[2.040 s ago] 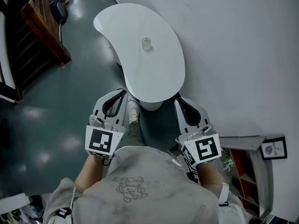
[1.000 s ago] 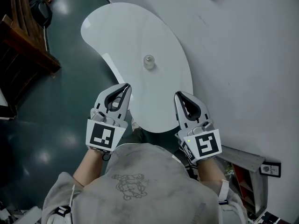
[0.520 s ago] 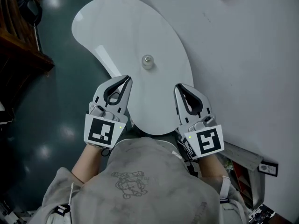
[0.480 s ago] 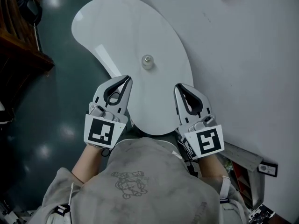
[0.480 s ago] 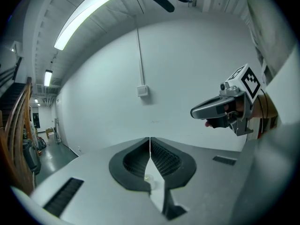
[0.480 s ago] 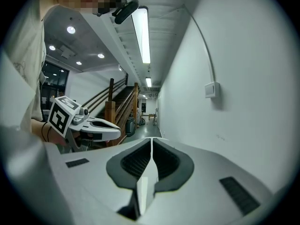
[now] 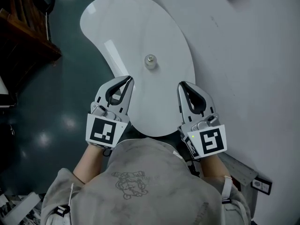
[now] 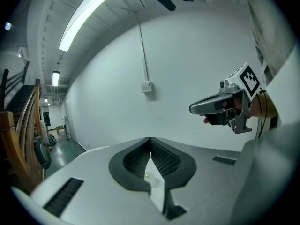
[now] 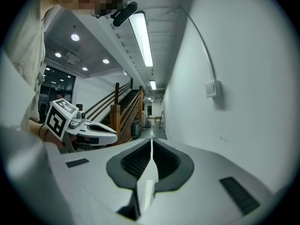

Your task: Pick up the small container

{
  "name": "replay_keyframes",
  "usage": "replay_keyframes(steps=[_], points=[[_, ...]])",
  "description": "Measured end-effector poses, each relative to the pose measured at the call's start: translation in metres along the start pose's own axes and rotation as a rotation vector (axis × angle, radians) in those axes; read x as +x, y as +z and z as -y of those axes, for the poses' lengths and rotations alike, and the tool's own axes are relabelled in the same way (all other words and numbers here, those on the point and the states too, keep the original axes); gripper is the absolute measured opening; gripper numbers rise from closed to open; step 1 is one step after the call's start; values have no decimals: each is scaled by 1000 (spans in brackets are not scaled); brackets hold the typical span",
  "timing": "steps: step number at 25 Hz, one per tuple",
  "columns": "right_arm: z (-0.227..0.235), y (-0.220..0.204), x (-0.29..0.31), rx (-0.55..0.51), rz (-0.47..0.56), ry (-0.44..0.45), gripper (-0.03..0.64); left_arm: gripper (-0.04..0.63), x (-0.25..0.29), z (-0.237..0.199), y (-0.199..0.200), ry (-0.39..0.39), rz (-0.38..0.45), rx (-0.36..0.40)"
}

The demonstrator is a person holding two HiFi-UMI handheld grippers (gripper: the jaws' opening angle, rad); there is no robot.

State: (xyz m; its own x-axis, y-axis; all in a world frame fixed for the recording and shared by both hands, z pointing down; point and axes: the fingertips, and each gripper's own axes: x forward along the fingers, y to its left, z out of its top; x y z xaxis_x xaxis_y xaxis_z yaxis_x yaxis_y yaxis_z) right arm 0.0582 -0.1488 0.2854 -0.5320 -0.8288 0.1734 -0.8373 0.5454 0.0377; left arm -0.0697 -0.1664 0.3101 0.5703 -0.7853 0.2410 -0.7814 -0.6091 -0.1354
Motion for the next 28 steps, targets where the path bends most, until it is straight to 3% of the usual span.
replay_keyframes(steps=[10,19,23,28], points=[[16,-7,-5,5,-7,36,34,18,7,10,7,42,17,8],[27,-4,10,-34,-1,63,34,27,40,13,0,8,3,56],[39,2,20,-61,9,44,34,177,62,11,-8,-27,-7,46],[54,7,36,-60,30,17,34,263,91,8,-11,-74,28,42]])
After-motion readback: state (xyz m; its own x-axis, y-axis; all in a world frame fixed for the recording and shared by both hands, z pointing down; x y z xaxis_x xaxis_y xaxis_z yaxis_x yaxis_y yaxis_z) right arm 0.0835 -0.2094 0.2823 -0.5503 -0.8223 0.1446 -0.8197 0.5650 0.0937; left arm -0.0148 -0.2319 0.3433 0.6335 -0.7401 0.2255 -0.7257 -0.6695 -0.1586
